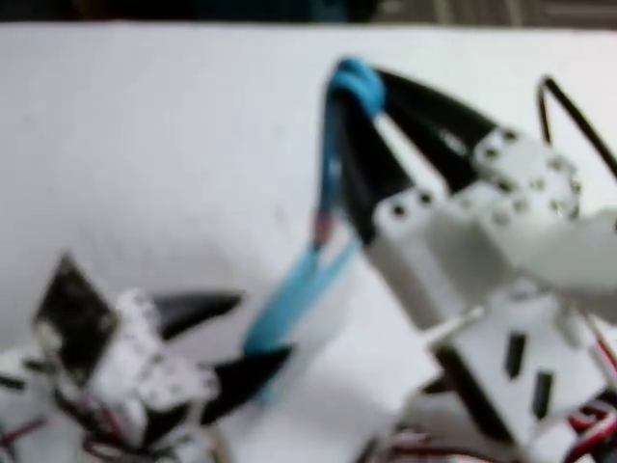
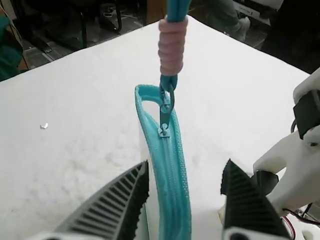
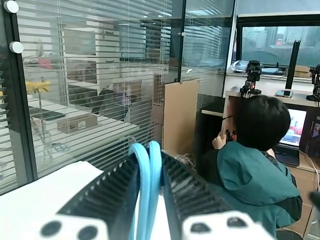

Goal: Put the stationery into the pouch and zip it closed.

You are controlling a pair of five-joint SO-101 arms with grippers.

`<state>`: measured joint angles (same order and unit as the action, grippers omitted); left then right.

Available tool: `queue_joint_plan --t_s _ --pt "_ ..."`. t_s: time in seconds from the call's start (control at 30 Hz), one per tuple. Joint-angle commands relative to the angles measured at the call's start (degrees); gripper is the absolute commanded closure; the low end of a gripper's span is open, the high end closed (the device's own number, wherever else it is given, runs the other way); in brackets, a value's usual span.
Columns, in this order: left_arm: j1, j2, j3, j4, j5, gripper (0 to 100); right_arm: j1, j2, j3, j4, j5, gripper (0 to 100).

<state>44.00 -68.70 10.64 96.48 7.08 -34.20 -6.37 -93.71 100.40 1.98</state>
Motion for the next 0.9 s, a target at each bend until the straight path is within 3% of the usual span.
queue_joint_plan --t_s 0.0,0.23,0.37,0.5,0.6,0.7,0.87 --pt "0.40 3.30 -0.44 -0.35 -0.26 76 0.48 0.22 0.26 0.92 -0.35 98.2" --pt "-0.04 4.09 9.85 -5.10 -0.26 77 0.48 0.22 0.26 0.92 -0.35 98.2" --pt "0.31 4.09 11.16 -9.05 -0.97 87 0.48 0.22 0.26 0.92 -0.35 98.2" --pt "0.40 4.09 10.81 -10.73 -6.42 98 0.48 0.22 0.26 0.92 -0.35 98.2" --pt "0.40 4.09 10.11 -8.44 -6.86 98 0.66 1.01 0.26 0.92 -0.35 98.2" --pt "0.48 4.09 8.70 -5.45 -7.03 98 6.46 3.74 0.18 0.84 -0.44 98.2" --pt "0.48 4.09 7.38 -0.79 -7.21 98 23.52 13.67 0.18 -0.04 -0.44 98.2"
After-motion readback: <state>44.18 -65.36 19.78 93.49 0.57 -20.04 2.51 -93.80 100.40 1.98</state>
